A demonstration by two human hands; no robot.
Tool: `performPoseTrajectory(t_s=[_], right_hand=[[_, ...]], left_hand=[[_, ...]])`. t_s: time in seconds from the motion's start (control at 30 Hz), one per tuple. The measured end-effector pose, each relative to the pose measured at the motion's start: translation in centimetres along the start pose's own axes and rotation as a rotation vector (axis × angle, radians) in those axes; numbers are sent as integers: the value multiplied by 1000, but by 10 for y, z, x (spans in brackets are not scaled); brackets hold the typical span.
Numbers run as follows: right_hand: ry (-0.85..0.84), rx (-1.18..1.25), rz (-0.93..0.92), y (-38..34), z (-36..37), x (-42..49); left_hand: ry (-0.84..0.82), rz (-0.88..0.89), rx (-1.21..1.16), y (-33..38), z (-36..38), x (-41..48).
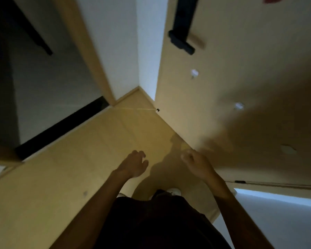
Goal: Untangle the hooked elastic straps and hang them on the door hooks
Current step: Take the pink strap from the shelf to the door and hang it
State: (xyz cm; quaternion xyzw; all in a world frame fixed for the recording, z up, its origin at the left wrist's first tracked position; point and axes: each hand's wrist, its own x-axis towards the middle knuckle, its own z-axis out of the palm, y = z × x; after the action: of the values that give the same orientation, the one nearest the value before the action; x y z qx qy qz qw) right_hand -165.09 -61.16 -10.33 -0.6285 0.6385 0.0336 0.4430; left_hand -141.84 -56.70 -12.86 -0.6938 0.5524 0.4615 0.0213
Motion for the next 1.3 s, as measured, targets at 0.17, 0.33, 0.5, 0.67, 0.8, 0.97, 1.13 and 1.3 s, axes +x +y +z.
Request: performPoseTrajectory(t_s=[0.17,0.33,0.5,0.67,0.8,0.97,1.13,1.3], right_hand=[[-195,-146,-101,-91,80,13],[-325,-263,-249,-186,157,27],[-416,-408,-373,-264,216,35],[-516,-545,-442,-323,255,50],[-576,-628,-522,-364,276,74],[-655,-801,-631,-427,312,102],[-745,-963,-741,-492,382,101],[-841,-1046,-892,-545,464,63]], left_hand=[[93,-166,-178,-103,-22,-57],[245,-333,-360,-195,-37,-117],[346,-529,-537,-271,-33,-170],[428,-692,-662,-320,-38,-203],[491,-775,-729,-350,-59,-210],[613,-858,-810,-376,-92,-214],[706,-944,-931,-399,-97,-235],[777,-1070,-1122,-428,-68,-272]])
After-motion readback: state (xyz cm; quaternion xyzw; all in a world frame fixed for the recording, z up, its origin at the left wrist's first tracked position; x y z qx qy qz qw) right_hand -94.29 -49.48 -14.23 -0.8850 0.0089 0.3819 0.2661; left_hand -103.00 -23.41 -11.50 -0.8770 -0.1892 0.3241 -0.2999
